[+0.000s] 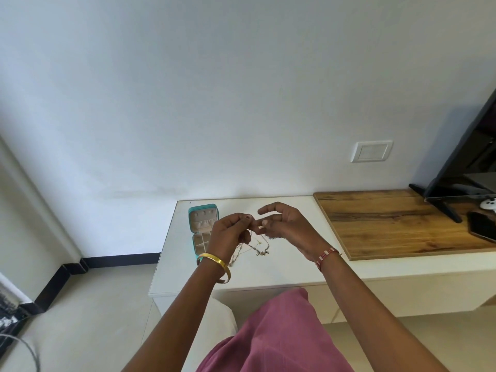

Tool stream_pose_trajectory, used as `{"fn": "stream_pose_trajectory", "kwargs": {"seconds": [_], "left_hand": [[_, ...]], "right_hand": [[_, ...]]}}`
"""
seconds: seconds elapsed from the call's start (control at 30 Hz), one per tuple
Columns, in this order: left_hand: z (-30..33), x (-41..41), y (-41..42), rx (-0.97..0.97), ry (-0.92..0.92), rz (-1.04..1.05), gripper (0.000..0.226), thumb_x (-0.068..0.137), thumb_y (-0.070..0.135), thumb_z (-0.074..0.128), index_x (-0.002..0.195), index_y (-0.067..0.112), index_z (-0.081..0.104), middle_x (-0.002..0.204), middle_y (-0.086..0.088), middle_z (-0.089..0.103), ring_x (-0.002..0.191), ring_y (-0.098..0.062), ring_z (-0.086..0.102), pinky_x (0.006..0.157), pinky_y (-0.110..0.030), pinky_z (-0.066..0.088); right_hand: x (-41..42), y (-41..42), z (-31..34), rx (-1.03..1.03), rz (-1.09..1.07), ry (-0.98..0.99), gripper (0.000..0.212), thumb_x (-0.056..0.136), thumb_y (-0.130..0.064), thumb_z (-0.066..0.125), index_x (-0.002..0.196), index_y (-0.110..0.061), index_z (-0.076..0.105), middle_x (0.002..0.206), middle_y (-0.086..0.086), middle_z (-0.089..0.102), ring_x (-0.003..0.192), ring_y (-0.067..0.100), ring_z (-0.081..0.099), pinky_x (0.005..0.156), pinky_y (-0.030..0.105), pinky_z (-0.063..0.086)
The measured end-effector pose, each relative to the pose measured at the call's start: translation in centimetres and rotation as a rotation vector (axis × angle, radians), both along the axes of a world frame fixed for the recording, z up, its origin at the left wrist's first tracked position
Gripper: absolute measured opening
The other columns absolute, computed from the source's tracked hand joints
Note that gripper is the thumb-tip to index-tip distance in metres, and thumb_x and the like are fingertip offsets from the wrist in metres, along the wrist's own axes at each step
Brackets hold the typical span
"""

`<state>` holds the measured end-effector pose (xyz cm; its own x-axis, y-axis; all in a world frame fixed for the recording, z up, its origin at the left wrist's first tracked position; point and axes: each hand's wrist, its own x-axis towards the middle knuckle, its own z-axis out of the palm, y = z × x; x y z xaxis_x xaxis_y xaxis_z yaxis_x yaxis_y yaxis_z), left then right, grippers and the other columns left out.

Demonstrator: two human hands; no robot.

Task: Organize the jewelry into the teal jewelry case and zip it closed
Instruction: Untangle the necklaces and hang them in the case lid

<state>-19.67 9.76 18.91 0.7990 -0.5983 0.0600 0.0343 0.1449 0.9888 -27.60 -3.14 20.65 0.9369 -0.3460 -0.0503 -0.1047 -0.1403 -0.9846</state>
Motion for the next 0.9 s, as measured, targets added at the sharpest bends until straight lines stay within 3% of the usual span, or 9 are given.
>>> {"fn": "stream_pose_trajectory", "kwargs": {"seconds": [0.13,0.27,0.47,0.63,0.8,0.9], "left_hand": [[0.3,-0.2,-0.1,-0.045,0.096,-0.044,0.028,0.089,0.001,0.047,0.065,0.005,0.061,0.051,0.000,0.062,0.039,-0.010,0.046,0.045,-0.019,0.041],[0.6,-0.4,-0.1,-0.050,0.124,-0.044,0.029,0.090,0.000,0.045,0.065,0.004,0.059,0.048,0.000,0.062,0.037,-0.009,0.047,0.043,-0.017,0.044],[0.9,-0.2,0.2,-0.047,0.140,-0.047,0.026,0.090,0.001,0.045,0.069,0.002,0.059,0.048,-0.002,0.063,0.037,-0.010,0.049,0.042,-0.017,0.045],[1.0,-0.1,0.2,-0.042,0.155,-0.034,0.024,0.092,0.001,0.043,0.074,0.004,0.059,0.050,-0.002,0.064,0.037,-0.011,0.050,0.041,-0.018,0.044],[0.8,-0.2,0.3,-0.001,0.132,-0.022,0.027,0.092,0.000,0.042,0.073,0.006,0.061,0.049,0.000,0.064,0.037,-0.009,0.050,0.042,-0.017,0.044],[0.6,-0.4,0.3,0.040,0.098,-0.005,0.026,0.092,0.001,0.044,0.075,0.008,0.062,0.048,0.002,0.063,0.039,-0.008,0.052,0.046,-0.016,0.046]], "right_hand": [[-0.1,0.5,-0.3,0.101,0.039,-0.028,0.020,0.084,0.005,0.054,0.095,-0.011,0.057,0.089,0.007,0.070,0.090,0.023,0.065,0.091,0.039,0.049],[0.0,0.7,-0.3,0.104,0.072,-0.040,0.022,0.083,0.006,0.055,0.100,-0.005,0.063,0.087,0.009,0.067,0.083,0.020,0.064,0.093,0.037,0.050],[0.0,0.9,-0.1,0.103,0.075,-0.012,0.023,0.084,0.007,0.054,0.097,-0.006,0.066,0.081,0.004,0.067,0.074,0.014,0.064,0.080,0.025,0.055],[-0.1,1.0,0.1,0.071,0.053,-0.017,0.029,0.083,0.008,0.053,0.091,-0.015,0.069,0.079,0.011,0.064,0.068,0.014,0.062,0.085,0.032,0.052],[0.1,0.9,0.2,0.027,-0.024,0.010,0.024,0.080,0.007,0.054,0.078,-0.011,0.069,0.068,0.003,0.063,0.063,0.011,0.059,0.079,0.029,0.052],[0.2,0.7,0.3,-0.015,-0.045,0.026,0.026,0.080,0.005,0.051,0.068,-0.010,0.069,0.068,0.007,0.061,0.060,0.012,0.053,0.073,0.027,0.050]]}}
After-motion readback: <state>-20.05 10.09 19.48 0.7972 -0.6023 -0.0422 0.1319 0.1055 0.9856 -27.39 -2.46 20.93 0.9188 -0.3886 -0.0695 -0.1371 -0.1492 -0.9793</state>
